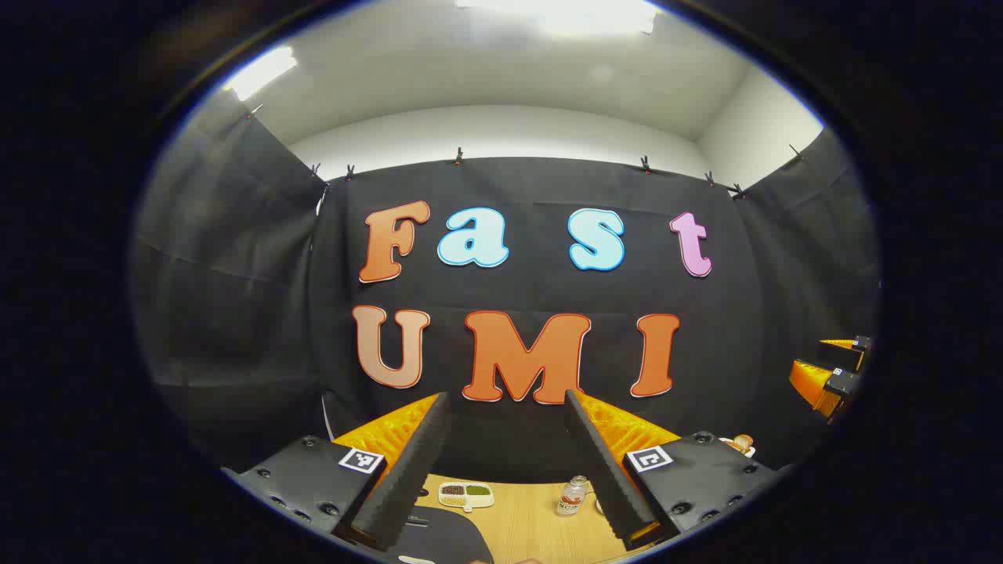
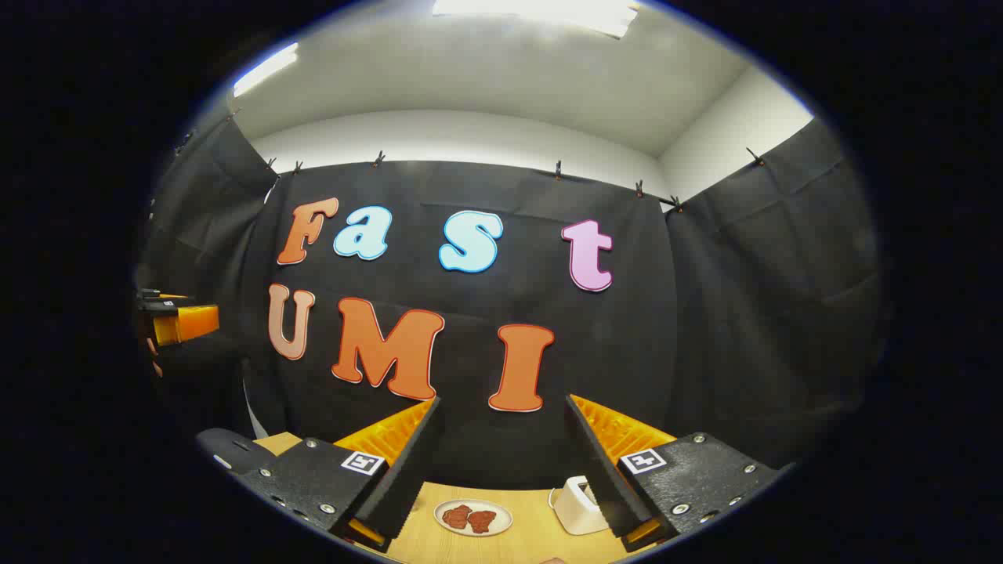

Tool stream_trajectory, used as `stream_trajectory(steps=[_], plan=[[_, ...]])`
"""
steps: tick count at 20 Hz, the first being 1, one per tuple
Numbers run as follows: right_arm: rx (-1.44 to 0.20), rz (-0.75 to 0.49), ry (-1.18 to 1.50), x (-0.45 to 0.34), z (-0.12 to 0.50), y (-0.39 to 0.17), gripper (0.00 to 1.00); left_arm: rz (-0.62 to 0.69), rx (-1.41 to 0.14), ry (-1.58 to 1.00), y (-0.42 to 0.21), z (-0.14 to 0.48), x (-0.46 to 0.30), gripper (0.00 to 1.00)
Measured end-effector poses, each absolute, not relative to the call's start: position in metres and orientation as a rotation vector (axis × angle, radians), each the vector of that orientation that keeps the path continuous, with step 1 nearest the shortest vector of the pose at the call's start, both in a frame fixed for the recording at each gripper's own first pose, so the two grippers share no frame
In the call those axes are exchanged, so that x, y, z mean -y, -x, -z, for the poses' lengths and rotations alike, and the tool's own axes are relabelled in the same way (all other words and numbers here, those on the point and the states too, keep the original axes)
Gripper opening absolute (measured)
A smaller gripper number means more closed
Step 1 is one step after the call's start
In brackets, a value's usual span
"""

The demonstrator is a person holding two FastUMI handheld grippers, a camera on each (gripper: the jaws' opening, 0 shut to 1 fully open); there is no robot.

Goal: Close the left gripper, press the button to open the rice cooker; take a wooden spoon from the chopstick holder with the right hand, scoop a spoonful of rice and pour it into the rice cooker, then put the wooden spoon back into the chopstick holder.

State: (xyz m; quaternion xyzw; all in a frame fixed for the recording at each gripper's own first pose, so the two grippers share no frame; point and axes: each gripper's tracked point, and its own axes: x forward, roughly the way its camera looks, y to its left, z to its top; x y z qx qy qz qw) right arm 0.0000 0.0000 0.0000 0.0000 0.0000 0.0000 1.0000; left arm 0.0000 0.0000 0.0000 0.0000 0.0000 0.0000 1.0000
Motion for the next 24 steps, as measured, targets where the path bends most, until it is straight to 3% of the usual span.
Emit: stream_trajectory(steps=[5, 17, 24], plan=[[-0.081, 0.014, -0.014, 0.012, 0.028, 0.016, 0.94, 0.0, -0.049, 0.019, 0.011, 0.016, 0.0, 1.0], [-0.039, -0.018, -0.029, 0.015, 0.03, 0.023, 0.95, -0.01, -0.021, -0.056, 0.035, 0.005, -0.005, 0.97], [-0.072, -0.008, -0.006, 0.024, 0.044, 0.035, 0.95, -0.027, -0.04, -0.085, 0.039, 0.006, -0.013, 0.5]])
